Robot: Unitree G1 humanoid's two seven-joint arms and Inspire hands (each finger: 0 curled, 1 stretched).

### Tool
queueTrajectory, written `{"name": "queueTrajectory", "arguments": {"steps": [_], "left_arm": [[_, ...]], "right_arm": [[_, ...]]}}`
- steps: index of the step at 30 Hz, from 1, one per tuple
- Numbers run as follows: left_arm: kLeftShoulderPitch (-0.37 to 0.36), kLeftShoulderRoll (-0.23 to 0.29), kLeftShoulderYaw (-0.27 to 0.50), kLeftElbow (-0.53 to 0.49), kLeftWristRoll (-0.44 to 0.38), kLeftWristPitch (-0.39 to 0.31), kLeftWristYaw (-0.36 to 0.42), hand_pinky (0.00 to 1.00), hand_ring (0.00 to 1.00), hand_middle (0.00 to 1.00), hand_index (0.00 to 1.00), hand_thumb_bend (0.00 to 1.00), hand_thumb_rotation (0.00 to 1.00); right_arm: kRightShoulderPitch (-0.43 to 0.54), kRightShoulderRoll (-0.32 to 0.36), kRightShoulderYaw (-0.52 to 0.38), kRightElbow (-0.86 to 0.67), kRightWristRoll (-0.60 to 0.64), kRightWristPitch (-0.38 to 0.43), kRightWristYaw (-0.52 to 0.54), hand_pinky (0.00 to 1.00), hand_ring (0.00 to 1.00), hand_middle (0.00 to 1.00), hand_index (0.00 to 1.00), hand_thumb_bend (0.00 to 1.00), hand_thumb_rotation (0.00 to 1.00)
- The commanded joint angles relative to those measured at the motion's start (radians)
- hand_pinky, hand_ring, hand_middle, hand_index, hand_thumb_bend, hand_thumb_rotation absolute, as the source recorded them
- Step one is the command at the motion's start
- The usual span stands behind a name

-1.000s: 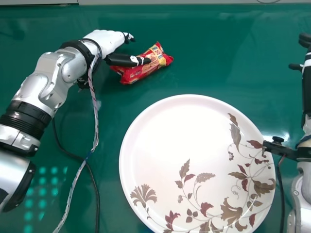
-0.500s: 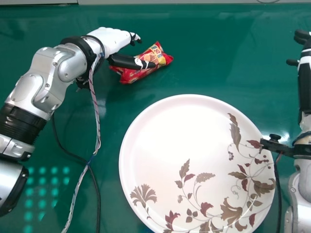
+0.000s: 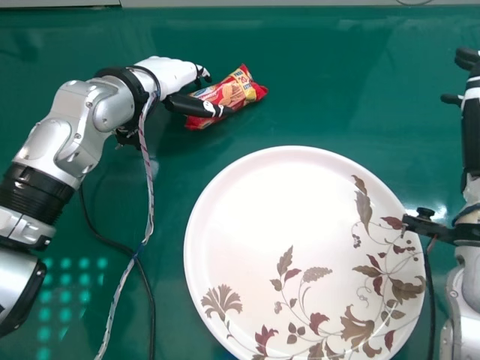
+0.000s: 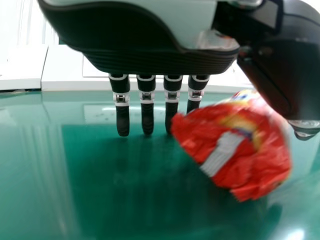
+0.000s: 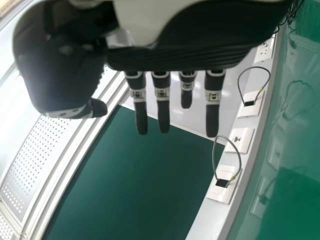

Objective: Pick up biscuit and place it in the plate

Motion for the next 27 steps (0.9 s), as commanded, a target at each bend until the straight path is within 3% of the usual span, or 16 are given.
{"name": "queueTrajectory", "arguments": {"steps": [1, 10, 19, 27], "left_arm": [[-0.013, -0.014, -0.028, 0.039, 0.022, 0.004, -0.009, 0.82, 0.89, 0.91, 0.92, 1.0, 0.71], [-0.066, -0.047, -0.067, 0.166, 0.057, -0.007, 0.03, 0.83, 0.89, 0.91, 0.93, 1.0, 0.69], [-0.125, -0.071, -0.148, 0.238, 0.123, -0.02, 0.016, 0.94, 0.93, 0.93, 0.94, 1.0, 0.68], [-0.179, -0.082, -0.287, 0.292, 0.244, -0.112, -0.001, 0.75, 0.75, 0.73, 0.78, 0.97, 0.61]], "right_arm": [[0.019, -0.003, -0.011, -0.02, 0.0, 0.008, 0.002, 0.69, 0.82, 0.86, 0.82, 0.49, 0.45], [0.03, 0.005, -0.013, -0.041, 0.013, 0.02, 0.003, 0.7, 0.83, 0.86, 0.82, 0.52, 0.46], [0.039, 0.013, 0.0, -0.068, -0.018, 0.046, -0.009, 0.67, 0.82, 0.84, 0.81, 0.51, 0.48], [0.039, 0.024, 0.007, -0.078, -0.029, 0.053, -0.016, 0.68, 0.83, 0.85, 0.81, 0.51, 0.46]]}}
